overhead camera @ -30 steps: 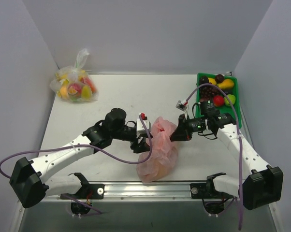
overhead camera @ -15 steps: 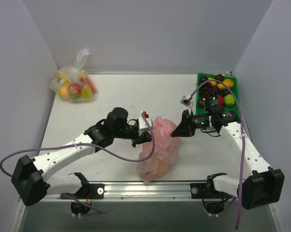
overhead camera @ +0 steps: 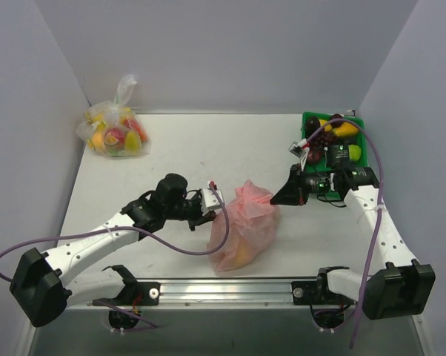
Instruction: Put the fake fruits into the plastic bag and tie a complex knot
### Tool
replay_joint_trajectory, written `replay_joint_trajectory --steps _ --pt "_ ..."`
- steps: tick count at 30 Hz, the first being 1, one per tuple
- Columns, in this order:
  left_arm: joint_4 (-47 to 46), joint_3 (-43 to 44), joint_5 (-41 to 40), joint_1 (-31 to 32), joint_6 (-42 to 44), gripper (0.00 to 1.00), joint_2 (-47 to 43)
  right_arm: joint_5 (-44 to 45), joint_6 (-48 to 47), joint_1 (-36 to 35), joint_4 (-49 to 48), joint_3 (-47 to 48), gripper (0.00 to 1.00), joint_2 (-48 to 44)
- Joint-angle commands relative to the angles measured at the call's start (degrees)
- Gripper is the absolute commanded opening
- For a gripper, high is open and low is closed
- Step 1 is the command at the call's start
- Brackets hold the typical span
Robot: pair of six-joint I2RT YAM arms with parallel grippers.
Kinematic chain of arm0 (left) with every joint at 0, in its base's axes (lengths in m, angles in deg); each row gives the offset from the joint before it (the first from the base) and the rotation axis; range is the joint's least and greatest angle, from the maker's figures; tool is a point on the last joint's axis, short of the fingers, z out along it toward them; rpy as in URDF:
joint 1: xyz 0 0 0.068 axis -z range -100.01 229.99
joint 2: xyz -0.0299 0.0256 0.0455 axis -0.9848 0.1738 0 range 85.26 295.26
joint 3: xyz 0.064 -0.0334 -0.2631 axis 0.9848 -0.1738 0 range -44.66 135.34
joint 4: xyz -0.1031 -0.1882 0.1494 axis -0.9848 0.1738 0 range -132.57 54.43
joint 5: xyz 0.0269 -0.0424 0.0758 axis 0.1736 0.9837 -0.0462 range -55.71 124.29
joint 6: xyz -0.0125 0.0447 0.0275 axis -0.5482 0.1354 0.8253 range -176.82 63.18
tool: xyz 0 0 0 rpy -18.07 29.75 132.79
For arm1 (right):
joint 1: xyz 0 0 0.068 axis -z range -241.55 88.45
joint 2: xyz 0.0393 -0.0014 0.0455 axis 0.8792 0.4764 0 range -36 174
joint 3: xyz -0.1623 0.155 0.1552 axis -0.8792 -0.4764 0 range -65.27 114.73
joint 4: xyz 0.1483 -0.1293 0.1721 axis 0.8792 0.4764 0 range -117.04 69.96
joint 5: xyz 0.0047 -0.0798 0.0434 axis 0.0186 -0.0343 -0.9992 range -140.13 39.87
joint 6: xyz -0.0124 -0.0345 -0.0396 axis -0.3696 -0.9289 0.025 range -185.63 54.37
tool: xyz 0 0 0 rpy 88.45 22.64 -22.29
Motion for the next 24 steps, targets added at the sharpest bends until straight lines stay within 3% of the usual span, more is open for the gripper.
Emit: replay_joint_trajectory --steps 1,13,24 --pt "7.0 -2.8 -3.7 -1.1 3.1 0.00 -2.0 -4.3 -0.2 3.4 0.6 1.0 0.00 -0.8" --pt "7.7 -4.5 -14.8 -2.5 4.8 0.00 -3.8 -6.6 -0.3 4.5 0.2 0.9 0.00 0.1" --pt "5.1 2.3 -11.2 1.7 12.1 0.00 -3.3 -3.4 5.0 -1.3 -3.2 5.1 0.00 2.2"
